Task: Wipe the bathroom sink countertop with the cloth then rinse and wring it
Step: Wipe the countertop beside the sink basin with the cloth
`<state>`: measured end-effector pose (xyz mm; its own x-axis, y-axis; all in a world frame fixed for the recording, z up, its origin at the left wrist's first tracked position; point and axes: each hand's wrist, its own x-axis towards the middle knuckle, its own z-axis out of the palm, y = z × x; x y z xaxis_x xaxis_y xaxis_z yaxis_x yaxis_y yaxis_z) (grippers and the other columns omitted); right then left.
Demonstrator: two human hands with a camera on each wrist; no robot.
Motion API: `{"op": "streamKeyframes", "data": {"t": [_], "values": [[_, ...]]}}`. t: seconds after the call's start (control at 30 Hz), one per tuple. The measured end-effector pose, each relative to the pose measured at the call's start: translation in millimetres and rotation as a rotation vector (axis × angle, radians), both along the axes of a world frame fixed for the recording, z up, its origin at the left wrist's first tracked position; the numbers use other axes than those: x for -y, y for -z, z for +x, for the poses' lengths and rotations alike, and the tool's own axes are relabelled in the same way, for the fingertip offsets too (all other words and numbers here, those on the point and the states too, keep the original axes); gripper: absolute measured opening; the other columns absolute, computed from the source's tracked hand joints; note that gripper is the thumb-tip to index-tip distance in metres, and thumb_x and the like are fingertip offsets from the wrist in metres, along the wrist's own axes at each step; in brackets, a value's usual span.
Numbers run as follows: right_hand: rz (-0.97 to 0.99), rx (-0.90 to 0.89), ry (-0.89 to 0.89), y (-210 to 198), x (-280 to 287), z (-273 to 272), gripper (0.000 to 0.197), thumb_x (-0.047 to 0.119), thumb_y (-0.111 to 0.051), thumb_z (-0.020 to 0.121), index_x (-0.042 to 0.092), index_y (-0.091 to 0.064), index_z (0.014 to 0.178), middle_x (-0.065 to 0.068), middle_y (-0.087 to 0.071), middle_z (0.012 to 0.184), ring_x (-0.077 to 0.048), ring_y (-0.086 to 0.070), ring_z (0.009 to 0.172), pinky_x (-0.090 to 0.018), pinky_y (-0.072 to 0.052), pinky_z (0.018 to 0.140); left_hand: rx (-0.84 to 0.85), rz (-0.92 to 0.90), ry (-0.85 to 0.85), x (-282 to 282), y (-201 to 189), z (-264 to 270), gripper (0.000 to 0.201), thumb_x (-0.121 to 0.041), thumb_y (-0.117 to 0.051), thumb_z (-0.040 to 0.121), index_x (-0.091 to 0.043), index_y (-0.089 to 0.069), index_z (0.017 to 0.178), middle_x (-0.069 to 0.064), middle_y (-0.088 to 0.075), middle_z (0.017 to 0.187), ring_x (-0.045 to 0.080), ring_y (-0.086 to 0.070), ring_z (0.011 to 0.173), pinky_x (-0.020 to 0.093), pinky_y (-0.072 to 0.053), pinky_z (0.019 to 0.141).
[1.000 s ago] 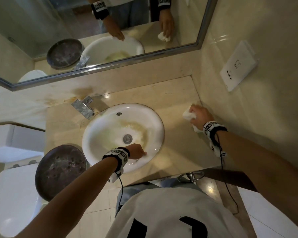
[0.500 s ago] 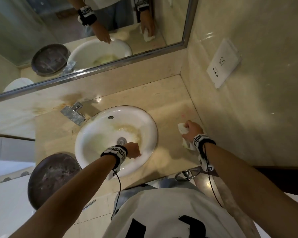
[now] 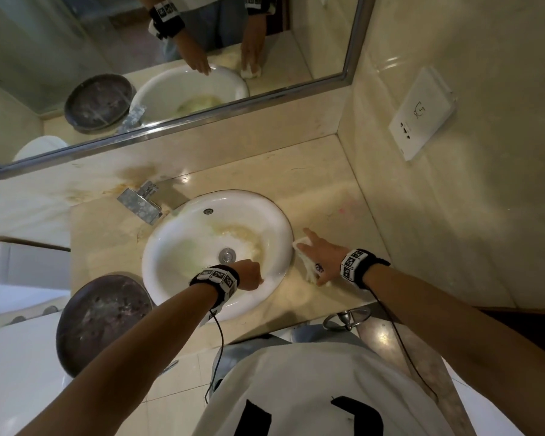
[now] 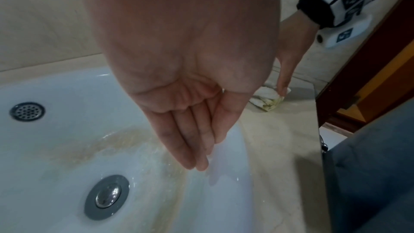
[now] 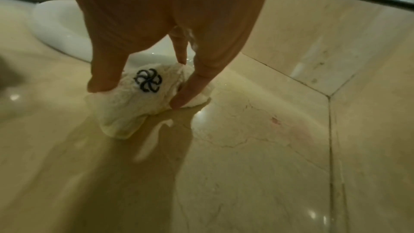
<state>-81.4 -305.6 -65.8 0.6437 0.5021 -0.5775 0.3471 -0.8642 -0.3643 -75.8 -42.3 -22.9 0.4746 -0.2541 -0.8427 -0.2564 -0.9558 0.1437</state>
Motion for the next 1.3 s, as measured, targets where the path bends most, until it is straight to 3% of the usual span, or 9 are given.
{"op": "streamKeyframes", "data": {"t": [0.13, 0.27, 0.43, 0.53, 0.8, 0.93, 1.0, 1.13, 1.3], "values": [[-0.069, 0.037, -0.059, -1, -6, -5, 0.123, 0.038, -0.086, 0.073, 0.017, -0.001, 0.159, -0.011, 0.005, 0.166, -0.036, -0.012, 0.152, -0.046, -0.039, 0.113, -0.021, -0.04, -0.006, 0, -4, 4, 0.04, -0.016, -0.045, 0.096, -0.01, -0.063, 0.131, 0.012, -0.065, 0.129, 0.03, -0.063, 0.114, 0.037, -0.051, 0.096], [-0.059, 0.084, 0.049, 3, -15, -17, 0.11, 0.04, -0.08, 0.081, 0.013, -0.006, 0.158, -0.013, 0.0, 0.165, -0.039, -0.01, 0.151, -0.049, -0.046, 0.105, 0.067, -0.169, -0.054, 5, -11, 6, 0.059, -0.013, -0.042, 0.096, -0.025, -0.038, 0.153, 0.007, -0.045, 0.152, 0.027, -0.044, 0.138, 0.04, -0.039, 0.112], [-0.023, 0.116, 0.386, 5, -25, -17, 0.103, 0.046, -0.078, 0.08, 0.013, -0.015, 0.154, -0.009, -0.01, 0.159, -0.038, -0.018, 0.146, -0.048, -0.05, 0.1, -0.018, -0.196, -0.069, 16, -13, -2, 0.072, -0.007, -0.041, 0.095, -0.023, -0.014, 0.16, 0.009, -0.034, 0.159, 0.03, -0.038, 0.142, 0.039, -0.038, 0.111], [-0.018, 0.148, 0.571, 3, -37, -5, 0.101, 0.049, -0.079, 0.077, 0.013, -0.02, 0.15, -0.009, -0.018, 0.154, -0.035, -0.025, 0.139, -0.043, -0.049, 0.097, -0.078, -0.163, -0.058, 20, -12, -5, 0.08, -0.006, -0.044, 0.092, -0.018, -0.003, 0.16, 0.018, -0.039, 0.152, 0.036, -0.045, 0.135, 0.043, -0.044, 0.105], [0.021, 0.13, 0.612, 5, -37, 41, 0.102, 0.044, -0.086, 0.071, 0.01, -0.027, 0.147, -0.009, -0.026, 0.15, -0.033, -0.029, 0.134, -0.041, -0.042, 0.099, -0.134, -0.156, -0.091, 19, -14, 6, 0.08, -0.005, -0.043, 0.093, -0.023, -0.005, 0.16, 0.015, -0.029, 0.16, 0.035, -0.041, 0.139, 0.037, -0.041, 0.102], [0.05, 0.148, 0.61, 5, -33, 72, 0.094, 0.041, -0.087, 0.07, 0.012, -0.032, 0.141, -0.007, -0.027, 0.149, -0.032, -0.031, 0.132, -0.044, -0.045, 0.097, -0.146, -0.138, -0.069, 19, -13, 18, 0.071, -0.007, -0.043, 0.092, -0.024, -0.021, 0.158, 0.016, -0.043, 0.149, 0.034, -0.046, 0.134, 0.035, -0.044, 0.099], [0.069, 0.158, 0.636, 5, -35, 87, 0.088, 0.038, -0.086, 0.072, 0.011, -0.035, 0.138, -0.008, -0.029, 0.148, -0.032, -0.033, 0.131, -0.044, -0.046, 0.094, -0.137, -0.125, -0.048, 20, -14, 28, 0.066, -0.009, -0.042, 0.094, -0.026, -0.029, 0.156, 0.012, -0.045, 0.15, 0.032, -0.044, 0.137, 0.039, -0.041, 0.107], [0.076, 0.137, 0.694, 8, -41, 111, 0.086, 0.038, -0.083, 0.078, 0.007, -0.033, 0.142, -0.015, -0.036, 0.143, -0.036, -0.041, 0.128, -0.043, -0.046, 0.092, -0.047, -0.155, -0.059, 26, -16, 51, 0.056, -0.014, -0.041, 0.097, -0.028, -0.041, 0.152, 0.008, -0.042, 0.154, 0.027, -0.04, 0.141, 0.038, -0.036, 0.113], [0.122, 0.212, 0.791, 10, -40, 117, 0.065, 0.031, -0.079, 0.081, 0.008, -0.042, 0.129, -0.014, -0.049, 0.129, -0.037, -0.052, 0.114, -0.041, -0.048, 0.087, 0.131, -0.212, -0.088, 39, -17, 77, 0.063, -0.009, -0.039, 0.096, -0.03, -0.031, 0.155, -0.004, -0.033, 0.16, 0.019, -0.035, 0.145, 0.035, -0.034, 0.116]]}}
